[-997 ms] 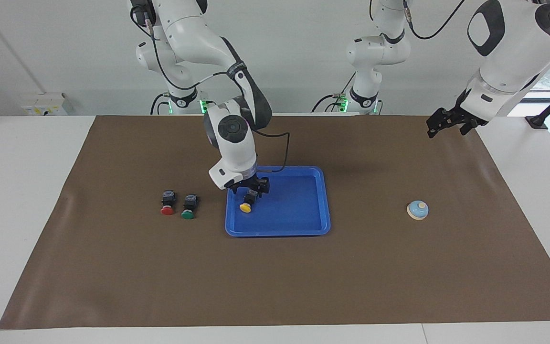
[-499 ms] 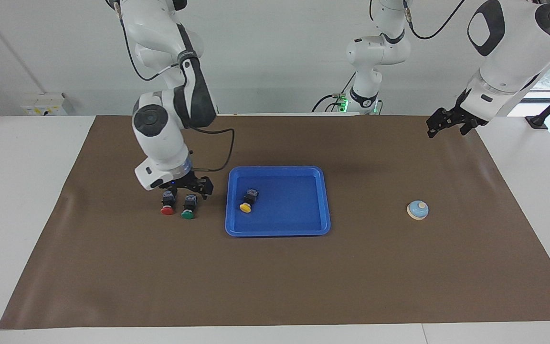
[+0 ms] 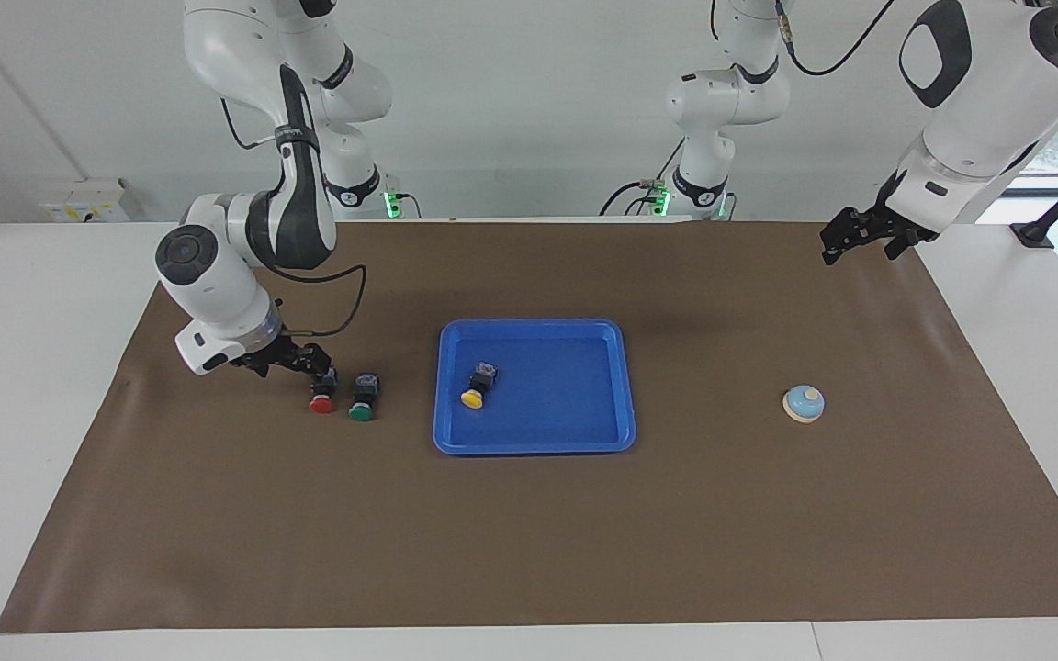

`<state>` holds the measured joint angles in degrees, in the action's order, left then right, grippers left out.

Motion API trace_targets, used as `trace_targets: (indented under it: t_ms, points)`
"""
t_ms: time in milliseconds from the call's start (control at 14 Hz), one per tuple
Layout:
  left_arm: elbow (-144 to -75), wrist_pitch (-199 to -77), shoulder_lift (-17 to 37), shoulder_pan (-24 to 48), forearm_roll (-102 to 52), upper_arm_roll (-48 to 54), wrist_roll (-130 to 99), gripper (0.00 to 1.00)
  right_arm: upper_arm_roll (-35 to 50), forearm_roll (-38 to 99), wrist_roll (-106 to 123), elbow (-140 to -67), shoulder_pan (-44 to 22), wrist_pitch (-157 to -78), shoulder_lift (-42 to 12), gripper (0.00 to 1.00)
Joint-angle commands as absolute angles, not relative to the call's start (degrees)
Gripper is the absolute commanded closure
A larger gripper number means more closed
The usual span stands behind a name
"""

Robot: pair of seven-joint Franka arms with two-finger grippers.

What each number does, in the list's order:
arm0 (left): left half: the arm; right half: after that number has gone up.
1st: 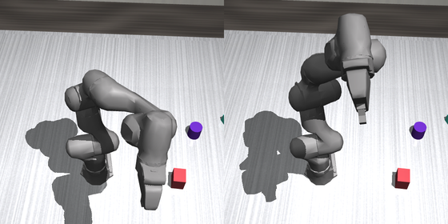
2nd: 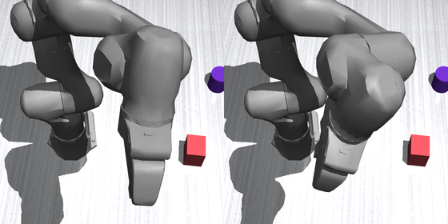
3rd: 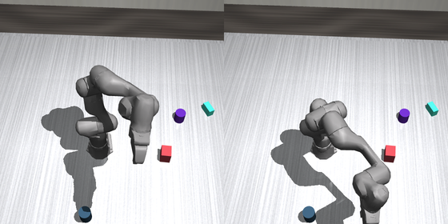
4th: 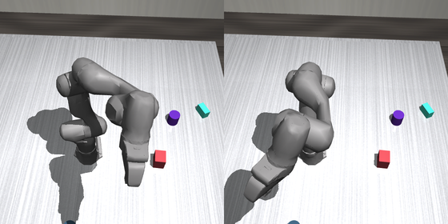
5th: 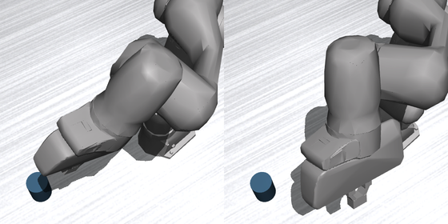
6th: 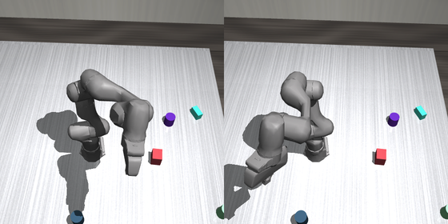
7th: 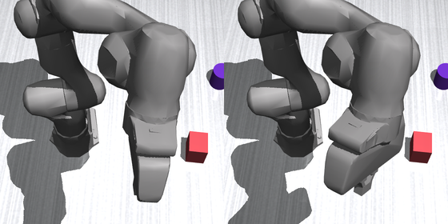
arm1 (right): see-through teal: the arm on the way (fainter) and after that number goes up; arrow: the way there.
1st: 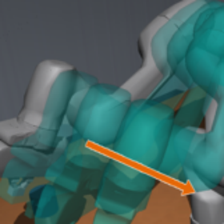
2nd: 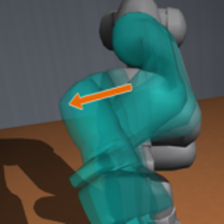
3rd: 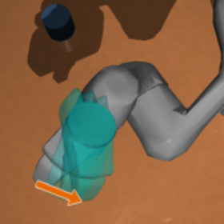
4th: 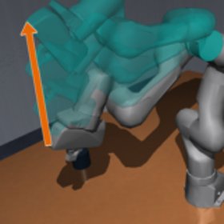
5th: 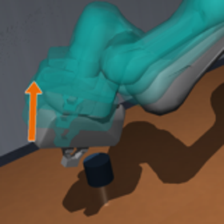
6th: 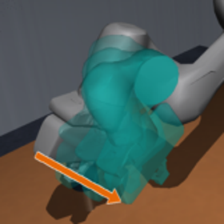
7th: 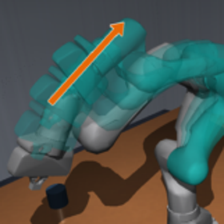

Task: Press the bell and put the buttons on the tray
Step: 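Release the yellow button in the tray and reach the red button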

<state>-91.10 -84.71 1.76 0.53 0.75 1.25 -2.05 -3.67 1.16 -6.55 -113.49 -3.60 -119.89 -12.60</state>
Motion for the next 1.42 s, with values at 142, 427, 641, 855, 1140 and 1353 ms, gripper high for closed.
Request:
trace_targets:
  t_ms: [142, 427, 641, 855, 1140, 1353]
  points:
    - [-91.14, -84.64, 1.14, 0.53, 0.26, 0.97, -1.93, 0.0, -3.16, 0.44, -1.15, -117.24, -3.69, -124.43, -11.16, 0.0]
    - [-91.14, -84.64, 1.14, 0.53, 0.26, 1.05, -1.93, 0.0, -3.08, 0.44, -1.05, -120.85, -4.04, -130.86, -11.95, 0.0]
    - [-91.14, -84.64, 1.23, 0.53, 0.26, 0.97, -1.93, 0.0, -3.08, 0.44, -0.97, -121.64, -4.13, -130.96, -12.13, 0.0]
    - [-91.14, -84.64, 1.14, 0.53, 0.26, 1.05, -1.93, 0.0, -2.99, 0.44, -1.4, -123.22, -4.22, -132.27, -12.13, 0.0]
    - [-91.14, -84.64, 1.14, 0.53, 0.26, 1.05, -1.93, 0.0, -2.99, 0.53, -1.84, -124.19, -5.44, -134.03, -12.3, 0.25]
    - [-91.14, -84.64, 1.14, 0.53, 0.26, 0.97, -1.93, 0.0, -2.99, 0.53, -2.11, -123.93, -5.8, -134.03, -12.39, 0.71]
